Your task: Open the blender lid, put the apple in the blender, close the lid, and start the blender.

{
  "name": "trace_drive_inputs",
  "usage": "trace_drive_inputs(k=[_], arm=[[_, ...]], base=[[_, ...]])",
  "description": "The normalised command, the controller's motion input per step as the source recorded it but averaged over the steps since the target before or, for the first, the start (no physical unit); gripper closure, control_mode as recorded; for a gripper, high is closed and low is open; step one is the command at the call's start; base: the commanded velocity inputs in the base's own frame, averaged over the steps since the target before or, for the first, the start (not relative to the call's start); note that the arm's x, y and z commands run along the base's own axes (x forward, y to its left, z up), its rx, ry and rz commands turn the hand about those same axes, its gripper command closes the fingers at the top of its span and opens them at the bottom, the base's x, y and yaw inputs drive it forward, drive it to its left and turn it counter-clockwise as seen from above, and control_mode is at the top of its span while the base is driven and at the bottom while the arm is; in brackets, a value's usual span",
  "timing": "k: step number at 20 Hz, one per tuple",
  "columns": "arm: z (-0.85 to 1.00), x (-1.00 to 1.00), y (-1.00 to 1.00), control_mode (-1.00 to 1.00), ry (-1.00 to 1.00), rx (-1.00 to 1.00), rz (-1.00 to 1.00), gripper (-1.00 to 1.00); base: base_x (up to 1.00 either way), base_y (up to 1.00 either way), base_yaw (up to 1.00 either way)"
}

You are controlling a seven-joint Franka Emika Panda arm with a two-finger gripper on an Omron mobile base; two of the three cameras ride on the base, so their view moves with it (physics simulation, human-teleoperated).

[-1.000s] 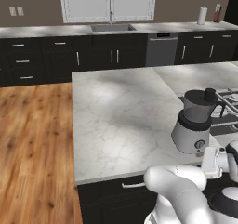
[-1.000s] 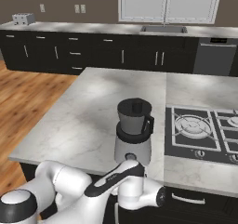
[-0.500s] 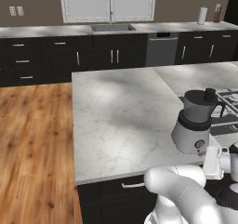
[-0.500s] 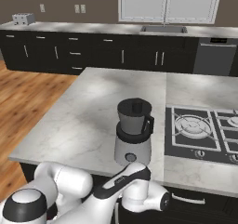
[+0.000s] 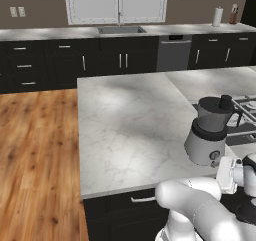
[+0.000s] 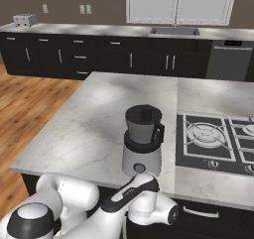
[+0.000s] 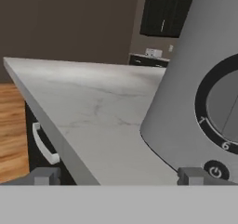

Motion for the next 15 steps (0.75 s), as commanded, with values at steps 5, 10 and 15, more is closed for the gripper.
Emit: trace_drive_inputs(k=[5,10,15], arm=[[-0.08,0.24,-0.05,-1.0,0.0,0.0,0.0,-1.0],[0.0,0.31,-0.17,-1.0,0.0,0.0,0.0,-1.0],[0.01,0.51,-0.23,-1.0,0.0,0.0,0.0,-1.0]], base=[[0.0,0.0,0.0],[0.0,0.0,0.0],[0.0,0.0,0.0]])
